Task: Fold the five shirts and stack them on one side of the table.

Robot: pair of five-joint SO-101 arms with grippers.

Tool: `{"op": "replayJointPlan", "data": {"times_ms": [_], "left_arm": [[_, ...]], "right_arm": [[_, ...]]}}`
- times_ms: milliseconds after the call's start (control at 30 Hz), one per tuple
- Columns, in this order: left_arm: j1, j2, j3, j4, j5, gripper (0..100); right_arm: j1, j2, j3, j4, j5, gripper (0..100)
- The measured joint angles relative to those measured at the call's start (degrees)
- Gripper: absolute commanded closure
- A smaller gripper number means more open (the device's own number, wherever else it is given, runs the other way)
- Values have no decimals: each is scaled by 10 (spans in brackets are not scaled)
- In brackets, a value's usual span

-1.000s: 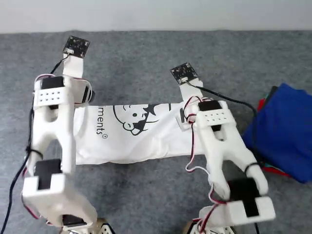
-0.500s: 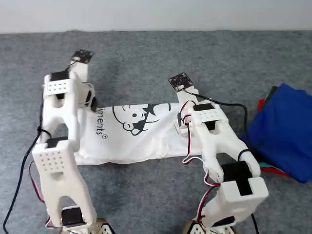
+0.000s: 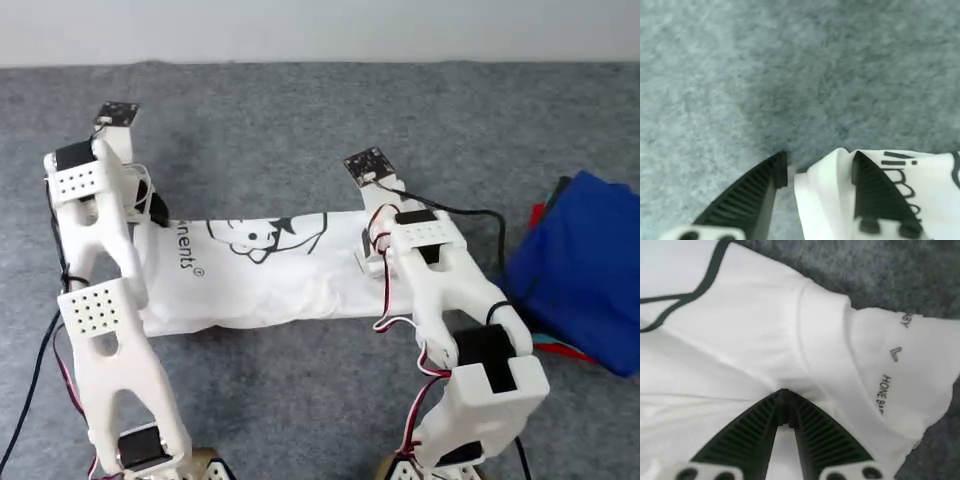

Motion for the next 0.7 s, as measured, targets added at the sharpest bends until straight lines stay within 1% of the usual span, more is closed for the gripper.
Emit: {"op": "replayJointPlan", "data": {"times_ms": [167,267,567,700], "left_arm": [[-15,38,-109,53,-1,819],[-40,44,-150,58,-1,818],[-69,45,-163,58,-25,819],[-70,45,-164,59,-29,819]], "right_arm": [[1,0,0,0,-1,989],[1,0,0,0,-1,989],[1,2,0,0,-1,989],[2,2,0,0,-1,989]]}}
